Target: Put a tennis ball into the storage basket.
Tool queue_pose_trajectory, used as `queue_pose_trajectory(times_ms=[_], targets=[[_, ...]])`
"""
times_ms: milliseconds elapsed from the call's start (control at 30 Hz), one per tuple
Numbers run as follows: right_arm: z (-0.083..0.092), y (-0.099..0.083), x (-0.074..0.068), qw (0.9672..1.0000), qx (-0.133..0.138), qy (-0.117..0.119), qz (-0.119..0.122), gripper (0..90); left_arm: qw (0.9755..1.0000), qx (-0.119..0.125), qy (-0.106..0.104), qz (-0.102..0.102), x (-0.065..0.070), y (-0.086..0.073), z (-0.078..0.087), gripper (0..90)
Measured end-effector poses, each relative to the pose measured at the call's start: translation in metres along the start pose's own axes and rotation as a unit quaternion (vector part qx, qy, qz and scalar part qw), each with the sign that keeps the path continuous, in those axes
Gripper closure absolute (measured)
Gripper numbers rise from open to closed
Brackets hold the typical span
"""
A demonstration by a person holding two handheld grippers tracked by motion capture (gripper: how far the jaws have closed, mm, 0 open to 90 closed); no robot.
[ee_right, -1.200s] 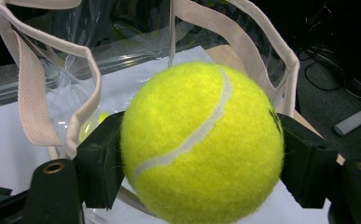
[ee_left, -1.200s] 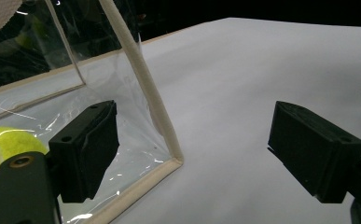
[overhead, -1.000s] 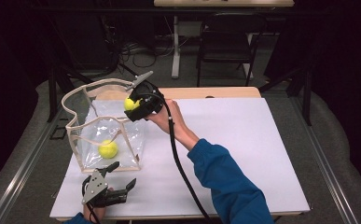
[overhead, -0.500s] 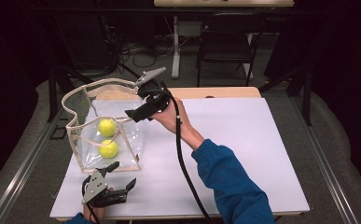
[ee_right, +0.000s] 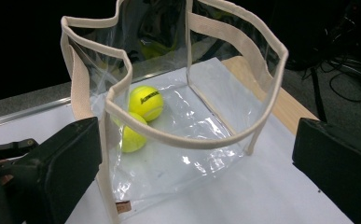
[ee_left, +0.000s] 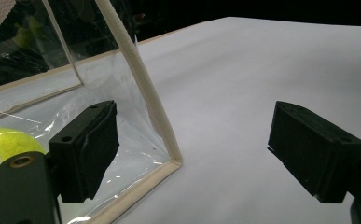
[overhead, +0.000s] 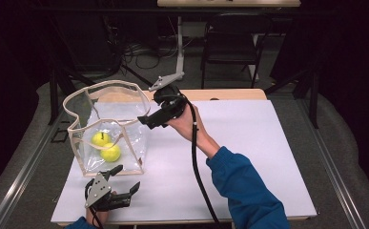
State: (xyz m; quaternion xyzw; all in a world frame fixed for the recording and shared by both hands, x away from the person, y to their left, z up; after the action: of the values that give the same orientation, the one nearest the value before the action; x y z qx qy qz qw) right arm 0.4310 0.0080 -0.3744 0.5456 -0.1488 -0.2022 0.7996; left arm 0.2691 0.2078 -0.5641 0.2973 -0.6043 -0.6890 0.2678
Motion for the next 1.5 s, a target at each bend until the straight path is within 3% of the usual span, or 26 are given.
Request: queue_pose_trajectory(times_ms=[433,933,1167,1500], targets=[[0.024,-0.010,-0.001,1.0000,0.004,-0.005,0.002,0.4,1.0000,-0.001,0.003,-0.002,0.000,0.000,0.002,16.0],[0.048,-0.047,0.003,0.9996,0.004,-0.026,-0.009,0.0,1.0000,-0.002,0.003,-0.005,0.002,0.000,0.004,15.9],[0.061,-0.068,0.005,0.9991,-0.011,-0.038,-0.013,0.0,1.0000,-0.002,0.003,-0.002,0.003,-0.001,0.003,15.9],[0.076,-0.084,0.003,0.9989,-0.015,-0.043,-0.012,0.0,1.0000,-0.004,0.002,-0.001,0.002,-0.001,0.002,16.0]])
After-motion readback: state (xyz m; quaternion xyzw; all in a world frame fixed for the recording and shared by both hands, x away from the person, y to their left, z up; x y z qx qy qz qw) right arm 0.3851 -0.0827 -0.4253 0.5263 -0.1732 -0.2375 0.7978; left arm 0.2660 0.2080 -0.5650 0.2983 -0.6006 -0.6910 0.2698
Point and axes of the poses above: each handheld gripper's, and its own axes: z roughly backward along the jaws, y roughly out of its top, x roughly to its right, the point moved 3 cm from there along -z, roughly forward along the jaws, and after that the axes turned 11 degrees about x, right-handed, at the moved point
